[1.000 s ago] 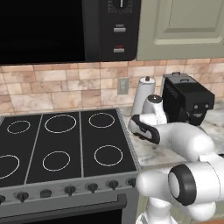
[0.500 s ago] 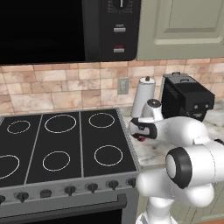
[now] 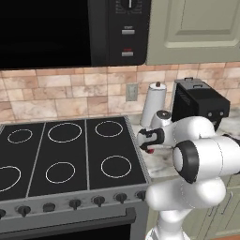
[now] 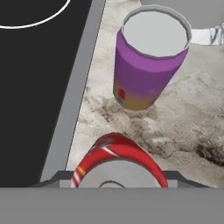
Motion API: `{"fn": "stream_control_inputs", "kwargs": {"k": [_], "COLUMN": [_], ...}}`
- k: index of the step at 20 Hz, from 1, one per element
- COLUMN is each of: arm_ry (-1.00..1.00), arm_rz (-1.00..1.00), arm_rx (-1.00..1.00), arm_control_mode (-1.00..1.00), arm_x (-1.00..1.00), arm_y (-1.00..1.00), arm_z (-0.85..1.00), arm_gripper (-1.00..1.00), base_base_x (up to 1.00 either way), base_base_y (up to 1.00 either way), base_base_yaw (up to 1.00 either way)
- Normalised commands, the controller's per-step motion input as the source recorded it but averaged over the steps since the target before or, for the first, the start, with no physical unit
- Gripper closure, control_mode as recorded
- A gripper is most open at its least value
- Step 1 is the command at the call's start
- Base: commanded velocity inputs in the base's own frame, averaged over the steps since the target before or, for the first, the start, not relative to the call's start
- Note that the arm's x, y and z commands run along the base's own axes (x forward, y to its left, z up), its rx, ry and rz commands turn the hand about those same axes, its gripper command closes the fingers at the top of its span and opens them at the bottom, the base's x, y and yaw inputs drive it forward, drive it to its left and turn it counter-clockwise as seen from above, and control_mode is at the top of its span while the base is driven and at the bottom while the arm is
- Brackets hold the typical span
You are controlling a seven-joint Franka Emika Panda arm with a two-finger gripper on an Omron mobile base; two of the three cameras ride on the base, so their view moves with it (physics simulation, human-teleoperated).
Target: Four empty soda cans are scattered around the kitchen. Gather all the cans and cluster them next to the stove for recycling.
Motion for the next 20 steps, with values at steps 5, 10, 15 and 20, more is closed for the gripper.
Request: {"fn": "stream_control_inputs", "kwargs": {"k": [5, 10, 15, 20], "arm_ry": [0.00, 0.02, 0.04, 0.03], "arm_rz": [0.00, 0.00, 0.00, -0.02], "arm_rx": [0.00, 0.00, 0.00, 0.00], "arm_control_mode": [-1.00, -1.00, -1.00, -1.00], "arm_x": [0.01, -0.02, -0.06, -0.02], "arm_y": [0.01, 0.03, 0.03, -0.02], "arm_z": [-0.17, -0.19, -0.05, 0.18], "arm_gripper": [-1.00, -1.00, -1.00, -1.00], "base_base_x": [0.00, 0.00, 0.00, 0.00], "base_base_y": [0.00, 0.00, 0.00, 0.00], "base_base_yaw": [0.00, 0.00, 0.00, 0.00]}}
